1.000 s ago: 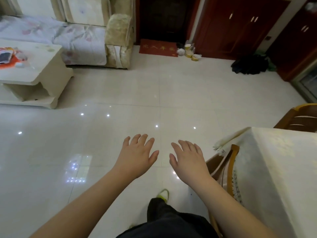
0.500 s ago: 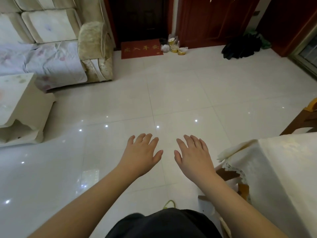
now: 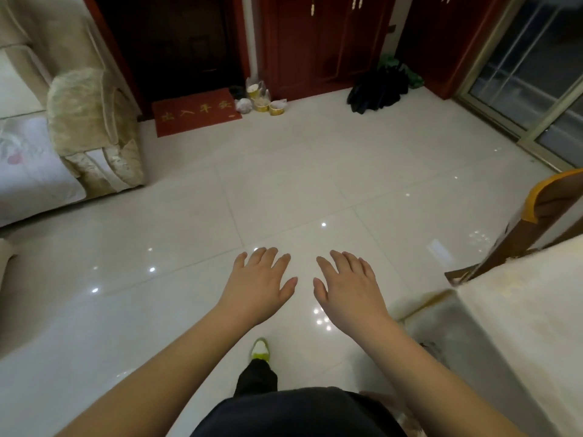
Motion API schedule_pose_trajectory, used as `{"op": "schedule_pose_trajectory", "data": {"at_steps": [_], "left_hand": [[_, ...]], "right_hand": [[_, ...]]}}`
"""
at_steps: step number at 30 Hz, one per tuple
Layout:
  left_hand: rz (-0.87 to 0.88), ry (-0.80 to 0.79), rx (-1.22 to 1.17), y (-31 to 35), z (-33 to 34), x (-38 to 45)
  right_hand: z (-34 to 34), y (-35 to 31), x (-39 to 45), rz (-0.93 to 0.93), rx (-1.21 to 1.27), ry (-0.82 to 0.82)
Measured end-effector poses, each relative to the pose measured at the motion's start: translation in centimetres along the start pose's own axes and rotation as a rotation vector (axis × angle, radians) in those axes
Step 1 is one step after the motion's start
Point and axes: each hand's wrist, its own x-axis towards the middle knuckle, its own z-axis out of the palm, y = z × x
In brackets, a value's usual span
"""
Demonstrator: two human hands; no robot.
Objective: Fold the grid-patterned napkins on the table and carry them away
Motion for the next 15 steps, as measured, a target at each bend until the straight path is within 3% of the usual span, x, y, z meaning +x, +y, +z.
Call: {"op": "schedule_pose_trajectory", "data": {"at_steps": [9, 15], "left_hand": [[0.166, 0.038, 0.012, -6.2, -3.6, 12.3], [0.278, 0.018, -0.043, -5.7, -4.5, 19.9]], "right_hand": [[-1.3, -1.0, 11.1, 0.17, -0.009, -0.05], [-1.5, 2.1, 14.5, 0.307, -0.005, -0.08]]}}
